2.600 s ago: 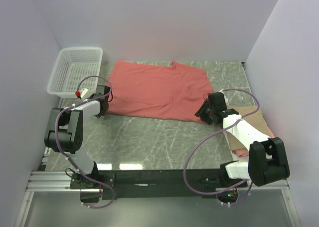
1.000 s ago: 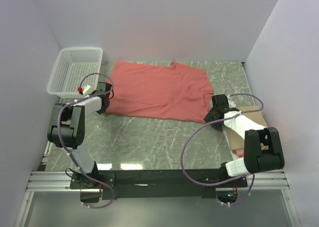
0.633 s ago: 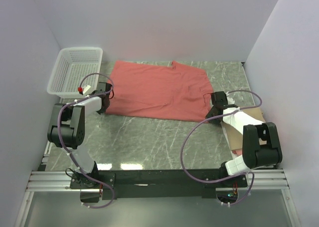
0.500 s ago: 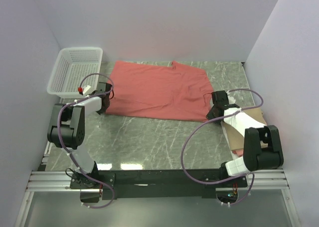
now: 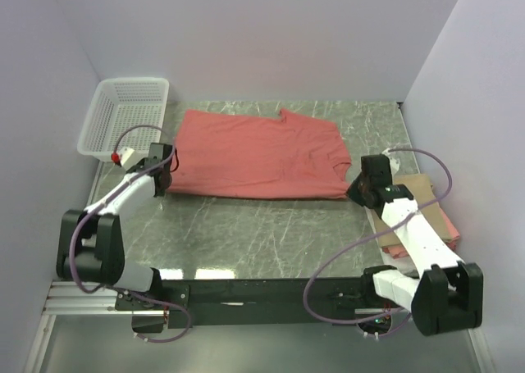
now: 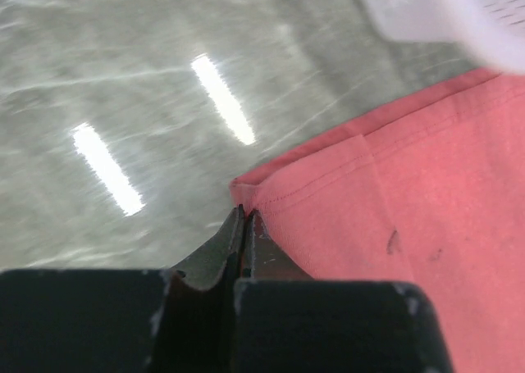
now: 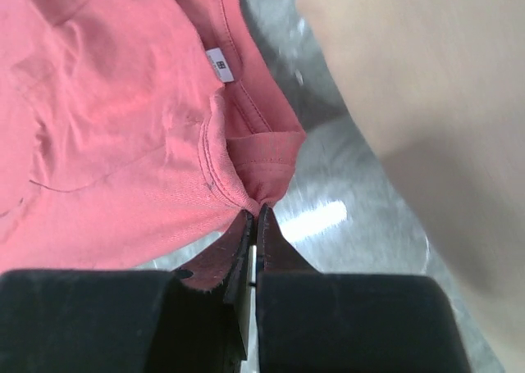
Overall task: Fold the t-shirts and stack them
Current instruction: Fold the tshirt
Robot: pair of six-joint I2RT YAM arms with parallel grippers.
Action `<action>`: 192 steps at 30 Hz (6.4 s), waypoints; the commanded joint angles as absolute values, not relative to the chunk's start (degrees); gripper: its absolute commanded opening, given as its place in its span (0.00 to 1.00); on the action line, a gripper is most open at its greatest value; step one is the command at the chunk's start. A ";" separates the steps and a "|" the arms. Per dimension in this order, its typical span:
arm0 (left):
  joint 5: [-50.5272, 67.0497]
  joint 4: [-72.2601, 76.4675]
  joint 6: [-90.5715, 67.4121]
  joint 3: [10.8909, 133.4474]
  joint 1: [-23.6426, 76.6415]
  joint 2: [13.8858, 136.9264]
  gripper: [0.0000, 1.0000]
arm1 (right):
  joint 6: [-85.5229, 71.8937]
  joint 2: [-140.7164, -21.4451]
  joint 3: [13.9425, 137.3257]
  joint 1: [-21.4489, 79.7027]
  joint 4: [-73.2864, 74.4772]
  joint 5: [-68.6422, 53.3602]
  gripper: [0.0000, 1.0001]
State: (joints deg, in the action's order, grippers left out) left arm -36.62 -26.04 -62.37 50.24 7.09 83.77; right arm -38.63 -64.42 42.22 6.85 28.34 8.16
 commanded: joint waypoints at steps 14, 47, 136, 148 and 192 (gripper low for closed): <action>-38.32 -38.58 -70.84 33.05 6.77 55.38 0.01 | -42.80 -38.24 33.48 6.59 41.91 -3.16 0.00; -27.43 -34.54 -66.71 51.49 8.61 77.16 0.38 | -32.78 -63.61 47.02 22.85 23.03 5.36 0.62; -33.14 -30.33 -44.21 115.85 8.61 133.07 0.00 | -35.25 -105.72 79.70 6.77 16.69 -2.99 0.58; -30.59 -27.42 -43.59 110.74 8.70 129.46 0.00 | -34.72 -125.59 103.97 1.50 29.96 -1.93 0.59; -27.60 -26.72 -43.07 109.95 6.59 127.36 0.00 | -36.56 -116.73 92.12 1.32 16.80 -5.89 0.00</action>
